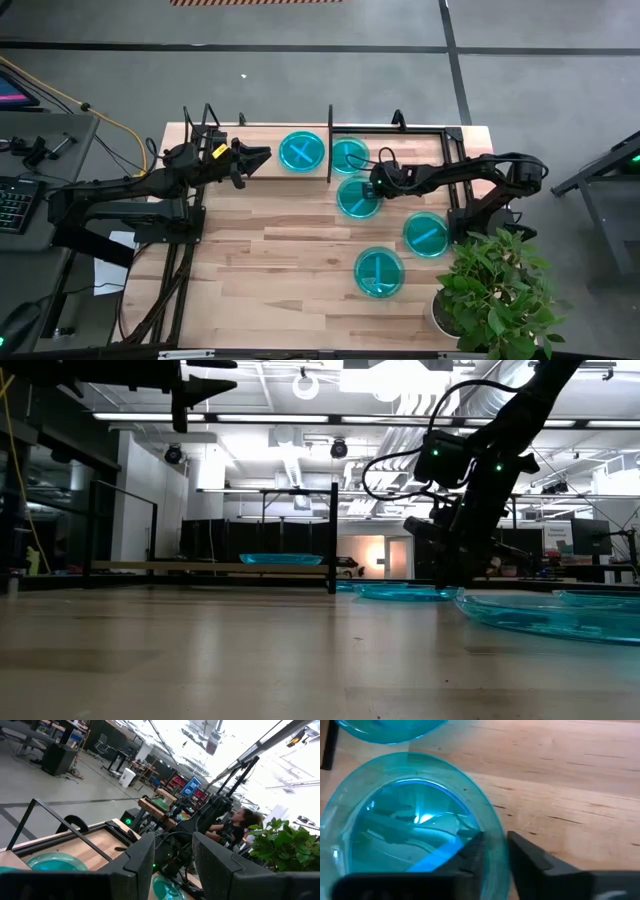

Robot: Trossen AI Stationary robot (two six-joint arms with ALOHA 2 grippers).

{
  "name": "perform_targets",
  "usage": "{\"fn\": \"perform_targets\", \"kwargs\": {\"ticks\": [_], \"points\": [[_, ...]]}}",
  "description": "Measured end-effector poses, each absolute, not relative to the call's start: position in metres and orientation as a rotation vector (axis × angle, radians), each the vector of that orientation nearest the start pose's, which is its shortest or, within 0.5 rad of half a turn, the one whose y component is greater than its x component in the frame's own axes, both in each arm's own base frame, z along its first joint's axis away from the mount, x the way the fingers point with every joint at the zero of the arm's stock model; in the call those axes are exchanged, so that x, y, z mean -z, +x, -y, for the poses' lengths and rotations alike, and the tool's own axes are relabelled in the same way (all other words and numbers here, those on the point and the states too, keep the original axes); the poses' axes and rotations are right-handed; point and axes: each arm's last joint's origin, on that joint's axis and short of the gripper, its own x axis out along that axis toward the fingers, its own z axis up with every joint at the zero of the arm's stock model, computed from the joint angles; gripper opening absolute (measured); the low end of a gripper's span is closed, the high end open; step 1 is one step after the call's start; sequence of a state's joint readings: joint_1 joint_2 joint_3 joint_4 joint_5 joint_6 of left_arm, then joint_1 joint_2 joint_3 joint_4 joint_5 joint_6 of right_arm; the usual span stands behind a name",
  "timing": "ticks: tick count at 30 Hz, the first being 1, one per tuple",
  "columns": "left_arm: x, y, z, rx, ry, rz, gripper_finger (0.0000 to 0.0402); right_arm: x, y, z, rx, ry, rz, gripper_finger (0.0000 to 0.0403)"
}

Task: Place and stack plates onto a shelf
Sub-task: Put the blue plate on the shelf

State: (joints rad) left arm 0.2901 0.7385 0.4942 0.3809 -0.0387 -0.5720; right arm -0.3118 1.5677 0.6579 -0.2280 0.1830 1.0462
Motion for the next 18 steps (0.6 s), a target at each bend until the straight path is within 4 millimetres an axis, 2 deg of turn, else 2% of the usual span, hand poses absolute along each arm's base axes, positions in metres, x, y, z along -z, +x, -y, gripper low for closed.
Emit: {"fn": "perform_targets", "kwargs": {"ticks": [3, 7, 18], "points": [[-0.293, 0.165, -0.051, -0.280, -0.549, 0.226, 0.0122, -0.126, 0.243, 0.083, 0.983, 0.972, -0.821, 0.0012], [-0.293, 0.165, -0.051, -0.280, -0.549, 0.226, 0.0122, -0.137, 0.236, 0.080, 0.893, 0.959, -0.865, 0.0009], [-0.294, 0.165, -0.051, -0.283, -0.549, 0.229, 0.0122, -0.210, 0.208, 0.065, 0.548, 0.897, -0.707, 0.0000]]}}
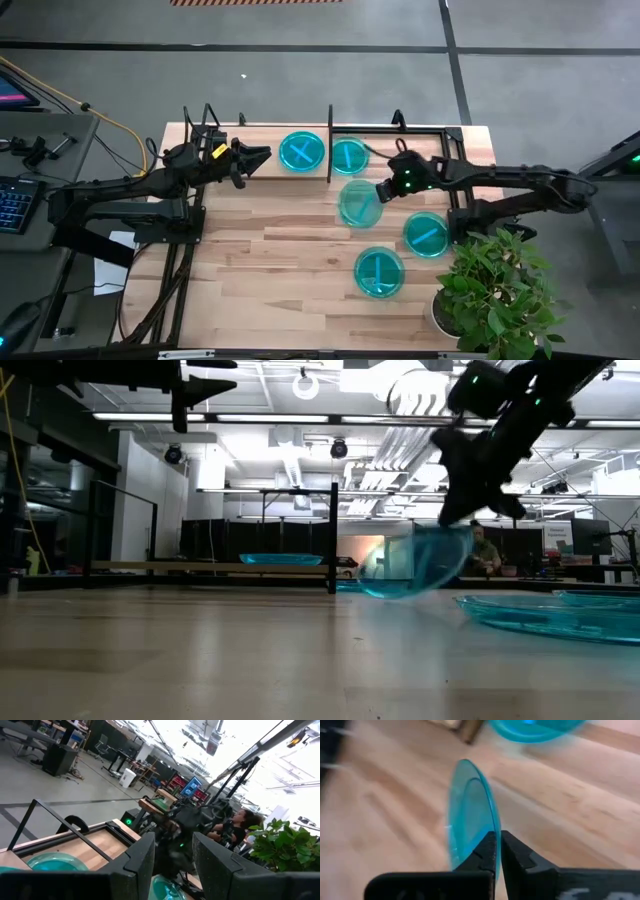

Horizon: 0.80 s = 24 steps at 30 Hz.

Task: Place and stack plates onto a shelf
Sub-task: Put the blue plate on the shelf

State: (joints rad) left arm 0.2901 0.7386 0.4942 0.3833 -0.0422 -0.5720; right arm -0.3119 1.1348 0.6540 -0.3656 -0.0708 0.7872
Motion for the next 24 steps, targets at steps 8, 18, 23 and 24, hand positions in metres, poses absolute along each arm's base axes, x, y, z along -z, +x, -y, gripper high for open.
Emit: {"fn": "perform_targets", "kwargs": {"ticks": [8, 18, 23, 24], "points": [[-0.293, 0.166, -0.051, -0.281, -0.549, 0.230, 0.0122, -0.237, 0.208, 0.045, 0.364, 0.963, -0.555, 0.0000], [-0.278, 0.184, -0.052, -0.213, -0.684, 0.122, 0.0134, -0.296, 0.249, 0.038, 0.281, 0.816, -0.412, 0.0000], [-0.267, 0.194, -0.053, -0.163, -0.810, 0.046, 0.0170, -0.320, 0.275, 0.044, 0.315, 0.688, -0.464, 0.0000], [-0.265, 0.196, -0.053, -0.153, -0.830, 0.031, 0.0177, -0.323, 0.280, 0.045, 0.316, 0.669, -0.478, 0.0000]]}}
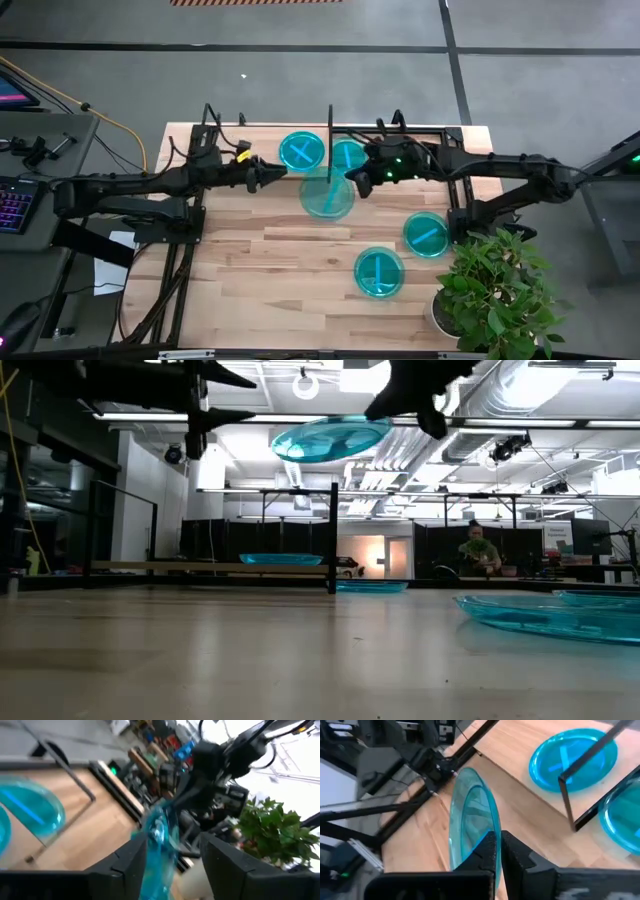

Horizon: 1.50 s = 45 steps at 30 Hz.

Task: Place and stack plates onto a shelf
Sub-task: Put the blue plate on the shelf

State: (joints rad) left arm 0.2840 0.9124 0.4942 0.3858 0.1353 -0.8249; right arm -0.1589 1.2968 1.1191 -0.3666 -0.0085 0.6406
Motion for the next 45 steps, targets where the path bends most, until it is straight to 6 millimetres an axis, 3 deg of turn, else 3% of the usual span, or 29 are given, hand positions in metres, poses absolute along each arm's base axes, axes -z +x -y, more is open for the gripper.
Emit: {"fn": "perform_targets", "kwargs": {"ticks": [9, 27, 32, 39, 45], "points": [[-0.248, 0.211, -0.047, -0.091, -0.902, -0.091, 0.0213, -0.330, 0.313, 0.049, 0.262, 0.615, -0.525, 0.0000], [-0.227, 0.228, -0.040, -0.097, -0.924, -0.196, 0.0212, -0.332, 0.317, 0.048, 0.232, 0.637, -0.507, 0.0000], [-0.227, 0.229, -0.041, -0.096, -0.925, -0.187, 0.0162, -0.332, 0.317, 0.048, 0.230, 0.637, -0.503, 0.0000], [-0.227, 0.228, -0.045, -0.110, -0.910, -0.178, 0.0018, -0.335, 0.317, 0.048, 0.224, 0.634, -0.480, 0.0000], [-0.229, 0.225, -0.052, -0.134, -0.905, -0.158, 0.0021, -0.341, 0.303, 0.056, 0.267, 0.660, -0.491, 0.0024]]}}
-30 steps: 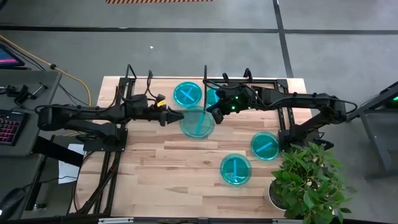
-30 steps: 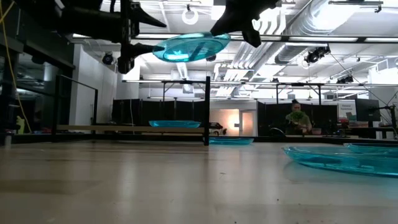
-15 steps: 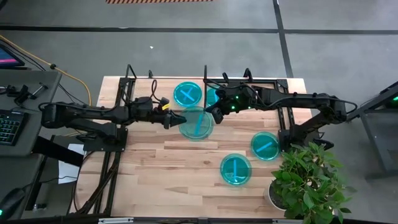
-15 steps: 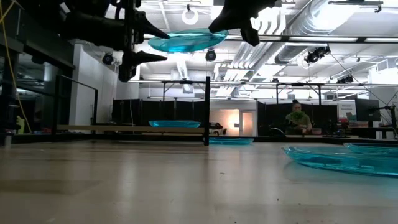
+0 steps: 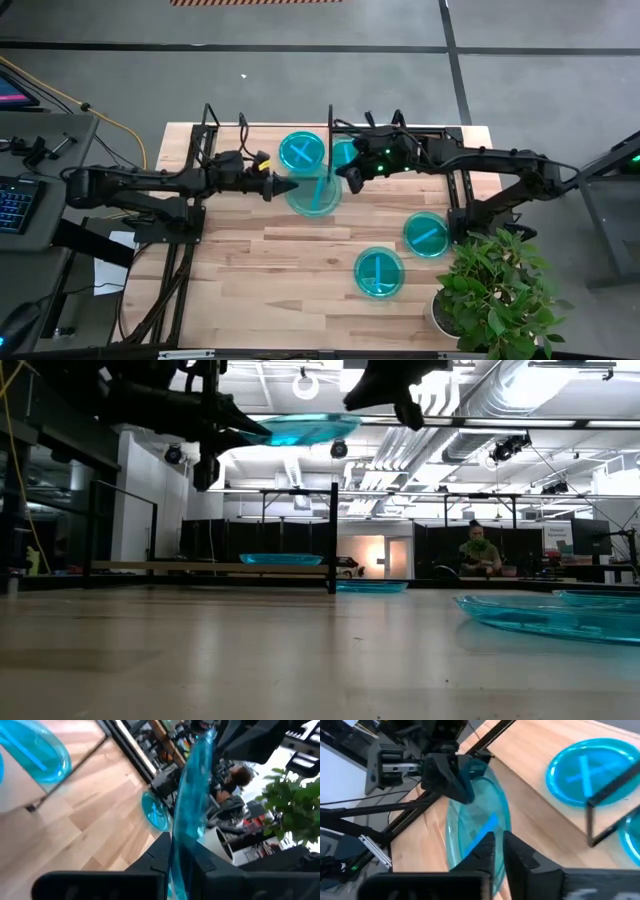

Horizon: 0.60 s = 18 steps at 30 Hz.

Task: Place and stack plates onto a shelf
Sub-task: Put the blue plate on the shelf

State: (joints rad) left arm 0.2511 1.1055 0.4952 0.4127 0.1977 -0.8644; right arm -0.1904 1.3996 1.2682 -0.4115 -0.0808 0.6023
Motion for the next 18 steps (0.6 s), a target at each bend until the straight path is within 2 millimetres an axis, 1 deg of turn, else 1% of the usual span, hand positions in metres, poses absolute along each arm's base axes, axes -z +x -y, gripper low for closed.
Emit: {"fn": "perform_targets", "kwargs": {"ticks": [2, 6, 10, 14, 16, 18], "points": [[-0.231, 0.222, -0.055, -0.147, -0.893, -0.156, 0.0013, -0.345, 0.292, 0.060, 0.304, 0.663, -0.507, 0.0050], [-0.241, 0.209, -0.063, -0.183, -0.873, -0.114, 0.0005, -0.361, 0.268, 0.063, 0.338, 0.646, -0.479, 0.0109], [-0.259, 0.186, -0.071, -0.260, -0.833, -0.010, 0.0003, -0.376, 0.249, 0.062, 0.367, 0.617, -0.426, 0.0148], [-0.273, 0.157, -0.075, -0.516, -0.808, 0.131, 0.0002, -0.385, 0.237, 0.061, 0.419, 0.598, -0.377, 0.0165], [-0.275, 0.143, -0.074, -0.696, -0.817, 0.210, 0.0002, -0.386, 0.235, 0.061, 0.437, 0.593, -0.373, 0.0167], [-0.274, 0.133, -0.071, -0.853, -0.835, 0.283, 0.0001, -0.386, 0.234, 0.061, 0.444, 0.591, -0.376, 0.0167]]}}
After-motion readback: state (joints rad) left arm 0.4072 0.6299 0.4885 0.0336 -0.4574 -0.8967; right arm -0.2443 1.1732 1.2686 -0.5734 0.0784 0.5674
